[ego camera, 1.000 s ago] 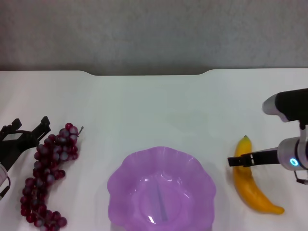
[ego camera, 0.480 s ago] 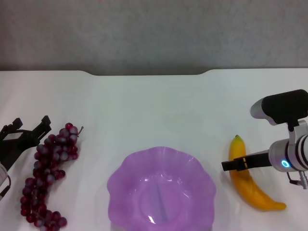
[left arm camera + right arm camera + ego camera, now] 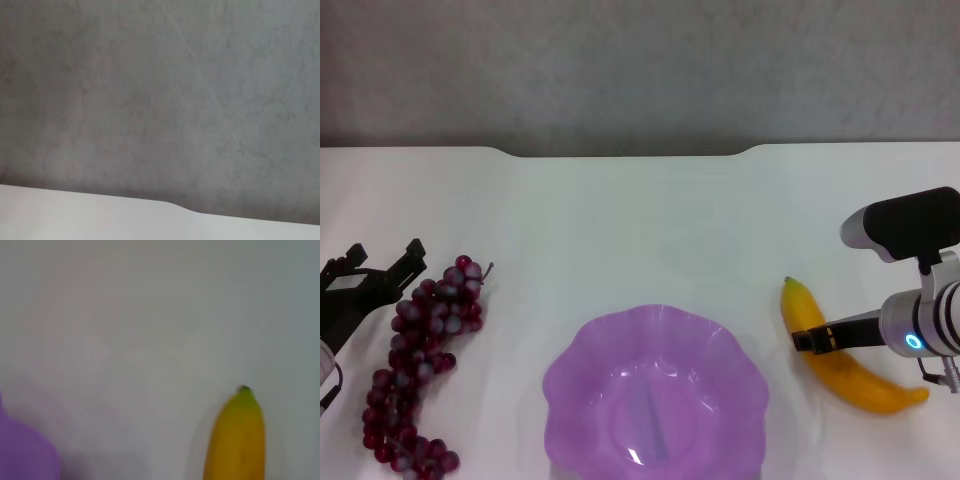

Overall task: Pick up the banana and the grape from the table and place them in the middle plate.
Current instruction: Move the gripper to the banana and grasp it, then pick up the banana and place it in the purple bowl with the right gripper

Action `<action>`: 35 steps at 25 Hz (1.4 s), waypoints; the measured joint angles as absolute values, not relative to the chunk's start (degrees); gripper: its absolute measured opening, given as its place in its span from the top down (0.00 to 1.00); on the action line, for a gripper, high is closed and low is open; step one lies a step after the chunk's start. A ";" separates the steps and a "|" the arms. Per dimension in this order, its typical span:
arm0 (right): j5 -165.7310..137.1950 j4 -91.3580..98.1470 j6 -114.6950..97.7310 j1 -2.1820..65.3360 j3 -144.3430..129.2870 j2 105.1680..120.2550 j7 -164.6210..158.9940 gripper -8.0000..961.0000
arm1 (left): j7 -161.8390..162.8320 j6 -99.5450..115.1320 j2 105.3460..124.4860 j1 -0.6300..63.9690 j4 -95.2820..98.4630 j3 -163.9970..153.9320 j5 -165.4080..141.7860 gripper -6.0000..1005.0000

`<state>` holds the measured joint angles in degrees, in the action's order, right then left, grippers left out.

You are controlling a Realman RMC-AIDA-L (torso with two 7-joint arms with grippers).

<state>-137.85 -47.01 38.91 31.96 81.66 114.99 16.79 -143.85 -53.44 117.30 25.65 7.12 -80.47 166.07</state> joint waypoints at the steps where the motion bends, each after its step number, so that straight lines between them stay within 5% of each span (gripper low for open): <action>1: -137.86 -47.01 38.83 31.96 81.54 114.98 16.79 0.33 | -143.90 -53.44 117.30 25.65 7.12 -80.44 166.07 0.11; 6: -138.01 -47.03 38.56 32.00 80.98 115.02 16.80 0.48 | -144.10 -53.29 117.30 25.66 7.12 -80.22 166.11 0.11; 22: -137.49 -73.37 53.01 23.31 83.62 114.67 22.19 0.45 | -144.34 -52.72 117.30 24.88 7.10 -79.97 166.11 0.11; 35: -117.83 -72.52 54.87 26.46 77.72 114.81 38.76 0.42 | -144.41 -52.72 117.24 25.47 7.12 -80.01 166.11 0.11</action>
